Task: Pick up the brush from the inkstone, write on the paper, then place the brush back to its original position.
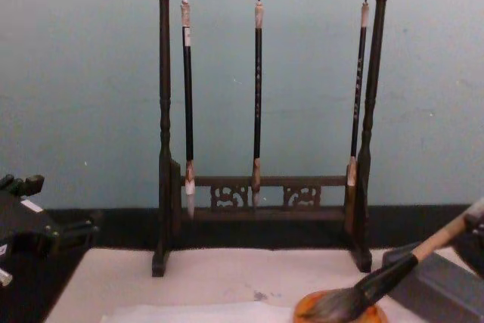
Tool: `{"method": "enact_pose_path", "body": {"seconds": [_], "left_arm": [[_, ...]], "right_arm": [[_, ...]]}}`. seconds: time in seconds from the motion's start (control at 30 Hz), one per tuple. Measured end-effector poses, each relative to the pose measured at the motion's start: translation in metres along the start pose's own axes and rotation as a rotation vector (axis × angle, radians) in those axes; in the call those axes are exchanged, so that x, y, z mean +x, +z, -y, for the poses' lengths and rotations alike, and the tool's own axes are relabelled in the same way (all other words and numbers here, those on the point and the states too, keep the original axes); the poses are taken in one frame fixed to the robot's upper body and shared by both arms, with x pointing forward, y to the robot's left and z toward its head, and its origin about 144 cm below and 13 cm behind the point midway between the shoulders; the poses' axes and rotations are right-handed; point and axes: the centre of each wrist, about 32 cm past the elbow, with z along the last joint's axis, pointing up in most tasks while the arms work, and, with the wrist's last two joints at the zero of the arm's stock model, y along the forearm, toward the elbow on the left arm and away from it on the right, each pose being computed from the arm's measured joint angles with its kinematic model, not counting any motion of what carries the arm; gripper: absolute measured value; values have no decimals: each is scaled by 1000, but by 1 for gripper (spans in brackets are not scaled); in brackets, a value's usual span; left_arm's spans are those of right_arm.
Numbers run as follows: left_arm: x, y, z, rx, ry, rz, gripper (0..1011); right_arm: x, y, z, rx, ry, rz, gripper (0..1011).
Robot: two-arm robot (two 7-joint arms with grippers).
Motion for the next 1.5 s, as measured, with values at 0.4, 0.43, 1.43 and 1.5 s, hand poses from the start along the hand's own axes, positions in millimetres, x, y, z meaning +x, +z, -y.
{"method": "enact_pose_path", "body": {"seconds": [0.4, 0.43, 1.43, 1.5], "left_arm": [[0, 0, 0, 0, 0, 0, 1010], [0, 0, 0, 0, 0, 0, 1009], [0, 0, 0, 0, 0, 0, 1010], [0, 0, 0, 0, 0, 0, 1010]], "right_arm": [[0, 0, 0, 0, 0, 0, 1000], [0, 0, 0, 0, 0, 0, 1000], [16, 17, 27, 40, -2, -362, 1000], [19, 19, 35, 36, -14, -505, 1000]]}}
